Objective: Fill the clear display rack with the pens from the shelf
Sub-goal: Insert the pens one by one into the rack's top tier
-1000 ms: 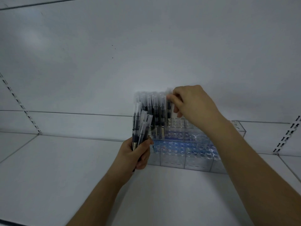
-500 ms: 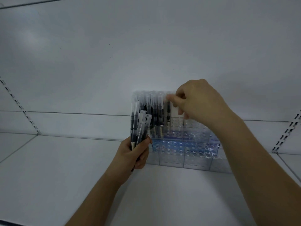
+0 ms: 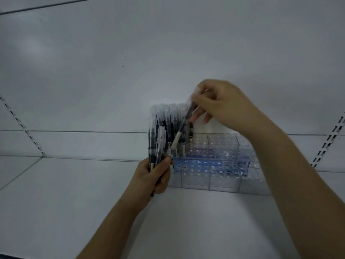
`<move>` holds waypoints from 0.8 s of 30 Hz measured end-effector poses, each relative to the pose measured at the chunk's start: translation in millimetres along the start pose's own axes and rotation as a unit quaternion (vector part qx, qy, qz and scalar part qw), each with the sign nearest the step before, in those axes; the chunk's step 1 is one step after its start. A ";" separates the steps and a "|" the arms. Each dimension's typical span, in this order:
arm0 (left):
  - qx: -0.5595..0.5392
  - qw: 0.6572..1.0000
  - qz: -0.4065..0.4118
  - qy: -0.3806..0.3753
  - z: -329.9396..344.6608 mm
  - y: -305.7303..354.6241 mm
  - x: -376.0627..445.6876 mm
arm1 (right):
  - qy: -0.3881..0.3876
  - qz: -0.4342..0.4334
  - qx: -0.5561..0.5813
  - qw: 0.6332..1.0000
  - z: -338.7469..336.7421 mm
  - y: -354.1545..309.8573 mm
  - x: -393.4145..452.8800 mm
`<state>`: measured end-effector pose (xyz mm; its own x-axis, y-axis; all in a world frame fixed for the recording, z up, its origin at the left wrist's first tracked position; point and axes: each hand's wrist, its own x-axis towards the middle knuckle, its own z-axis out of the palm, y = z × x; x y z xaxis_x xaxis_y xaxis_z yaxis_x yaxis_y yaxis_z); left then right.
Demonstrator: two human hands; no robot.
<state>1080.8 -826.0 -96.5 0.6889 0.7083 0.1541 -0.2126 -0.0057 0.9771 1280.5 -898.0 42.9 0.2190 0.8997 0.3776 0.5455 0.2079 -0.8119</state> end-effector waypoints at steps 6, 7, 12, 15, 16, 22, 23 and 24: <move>-0.006 1.000 -0.011 0.014 0.7 -0.8 1.0 | 0.103 -0.072 -0.117 0.985 -14.6 16.7 2.8; -0.004 1.000 -0.011 0.013 0.9 -0.6 0.7 | 0.093 -0.071 -0.131 0.985 -12.3 18.9 3.7; -0.002 1.000 -0.009 0.013 2.9 0.5 0.5 | 0.065 -0.088 -0.173 0.979 -7.5 22.3 7.2; 0.000 1.000 -0.009 0.013 2.7 -0.1 0.6 | 0.056 -0.096 -0.204 0.973 -8.3 21.4 7.6; 0.000 1.000 -0.010 0.011 2.8 -0.3 0.6 | 0.052 -0.095 -0.215 0.971 -7.5 21.7 7.6; 0.003 1.000 -0.009 0.001 3.2 -0.2 0.0 | 0.020 -0.089 -0.269 0.959 10.6 31.1 9.7; 0.004 1.000 -0.009 0.001 3.1 -0.2 -0.2 | 0.014 -0.085 -0.277 0.957 14.5 32.6 10.4; 0.004 1.000 -0.010 0.001 3.1 -0.1 -0.4 | 0.008 -0.081 -0.287 0.954 18.0 33.6 10.9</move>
<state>1082.7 -828.5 -96.2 0.6912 0.7100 0.1349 -0.1935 0.0019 0.9811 1286.6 -874.3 11.7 0.1042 0.8671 0.4871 0.9258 0.0943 -0.3660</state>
